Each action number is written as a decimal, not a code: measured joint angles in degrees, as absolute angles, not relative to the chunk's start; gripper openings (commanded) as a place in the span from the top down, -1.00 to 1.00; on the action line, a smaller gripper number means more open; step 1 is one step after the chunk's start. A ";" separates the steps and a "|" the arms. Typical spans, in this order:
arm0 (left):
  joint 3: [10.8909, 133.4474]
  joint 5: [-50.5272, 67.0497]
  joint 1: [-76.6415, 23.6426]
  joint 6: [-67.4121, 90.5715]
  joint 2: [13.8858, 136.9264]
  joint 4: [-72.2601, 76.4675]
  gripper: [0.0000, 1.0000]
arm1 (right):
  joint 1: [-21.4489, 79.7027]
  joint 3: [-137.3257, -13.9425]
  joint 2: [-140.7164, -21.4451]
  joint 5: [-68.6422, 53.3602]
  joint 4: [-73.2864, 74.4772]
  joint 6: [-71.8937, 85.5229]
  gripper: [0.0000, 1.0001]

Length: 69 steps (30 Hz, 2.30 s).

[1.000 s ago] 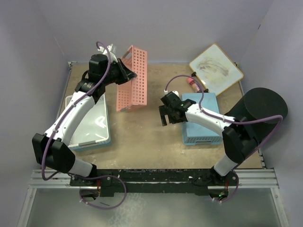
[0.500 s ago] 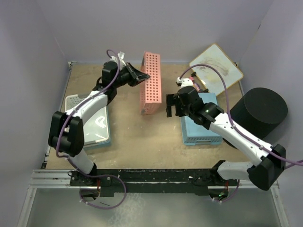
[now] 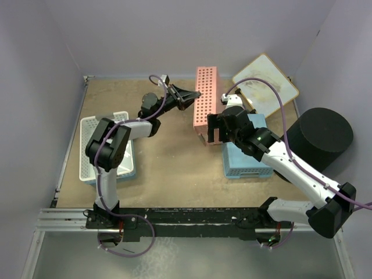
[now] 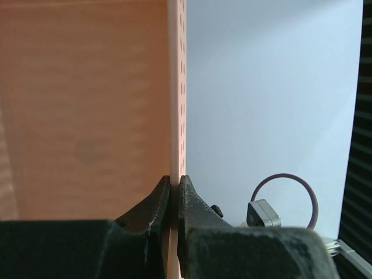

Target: Turn the large container upside down

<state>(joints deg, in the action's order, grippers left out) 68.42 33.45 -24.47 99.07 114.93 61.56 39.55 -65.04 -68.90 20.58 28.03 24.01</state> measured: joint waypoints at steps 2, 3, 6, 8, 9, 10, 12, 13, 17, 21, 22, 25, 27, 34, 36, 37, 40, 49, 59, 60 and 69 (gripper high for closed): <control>67.51 33.78 -24.23 101.25 116.16 64.20 1.00 | 39.46 -65.04 -68.90 20.78 28.03 23.99 -1.00; 67.13 33.95 -24.12 101.67 116.60 64.77 1.00 | 39.46 -65.04 -68.90 20.99 28.03 23.99 -1.00; 65.67 34.74 -24.01 102.32 117.43 65.32 1.00 | 39.46 -65.04 -68.90 21.56 28.03 23.99 -1.00; 64.51 35.62 -23.77 102.39 117.49 65.34 1.00 | 39.46 -65.04 -68.90 21.58 28.05 23.99 -1.00; 63.81 35.77 -23.66 102.37 117.49 65.39 1.00 | 39.46 -65.04 -68.90 21.58 28.16 23.97 -1.00; 63.13 36.01 -23.49 102.37 117.49 65.36 1.00 | 39.46 -65.04 -68.90 21.56 28.27 23.94 -1.00; 61.95 36.60 -23.05 102.19 117.49 65.30 1.00 | 39.46 -65.04 -68.90 21.56 28.40 23.92 -1.00; 61.36 36.95 -22.81 101.93 117.49 65.41 1.00 | 39.46 -65.04 -68.90 21.52 28.40 23.94 -1.00; 59.66 38.24 -21.41 100.22 117.47 66.06 1.00 | 39.44 -65.04 -68.90 21.56 28.40 23.94 -1.00; 58.70 39.79 -19.90 94.13 115.94 60.45 0.97 | 39.42 -65.01 -68.90 21.58 28.38 23.97 -1.00; 58.78 40.18 -19.55 91.46 115.04 57.36 0.92 | 39.42 -65.01 -68.93 21.56 28.38 23.97 -1.00; 61.49 40.66 -18.57 80.97 111.90 43.72 0.73 | 39.42 -65.01 -69.01 21.56 28.36 23.99 -1.00; 65.34 39.90 -18.04 71.96 110.19 31.24 0.56 | 39.42 -65.01 -69.10 21.54 28.36 24.01 -1.00; 75.40 27.59 -17.85 45.52 109.32 -7.18 0.07 | 39.42 -65.01 -70.04 21.19 27.44 24.03 -1.00; 75.90 23.73 -17.85 41.69 109.32 -14.41 0.01 | 39.40 -64.99 -70.63 20.86 27.07 24.03 -1.00; 76.25 21.80 -17.85 40.07 109.32 -17.72 0.01 | 39.42 -64.99 -70.98 20.58 26.94 24.01 -1.00; 77.97 15.77 -17.85 35.94 109.06 -26.11 0.00 | 39.42 -64.79 -72.03 19.79 26.52 23.57 -1.00; 80.07 -2.96 -17.85 28.16 92.71 -39.31 -0.01 | 43.09 -63.86 -81.95 3.88 20.84 17.06 -1.00; 76.47 -17.91 -17.85 26.72 73.38 -43.68 -0.01 | 45.23 -64.60 -97.17 0.51 20.01 16.53 -0.99; 75.72 -18.68 -17.85 26.72 73.17 -44.05 -0.02 | 45.19 -65.04 -98.02 0.58 19.90 16.73 -1.00; 73.76 -20.58 -17.85 26.87 72.62 -45.76 -0.02 | 45.21 -83.20 -111.96 0.16 16.56 17.93 -1.00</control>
<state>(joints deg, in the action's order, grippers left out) 73.76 -20.58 -17.85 26.87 72.62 -45.76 45.21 -83.20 -111.96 0.16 16.56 17.93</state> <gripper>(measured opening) 0.507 0.997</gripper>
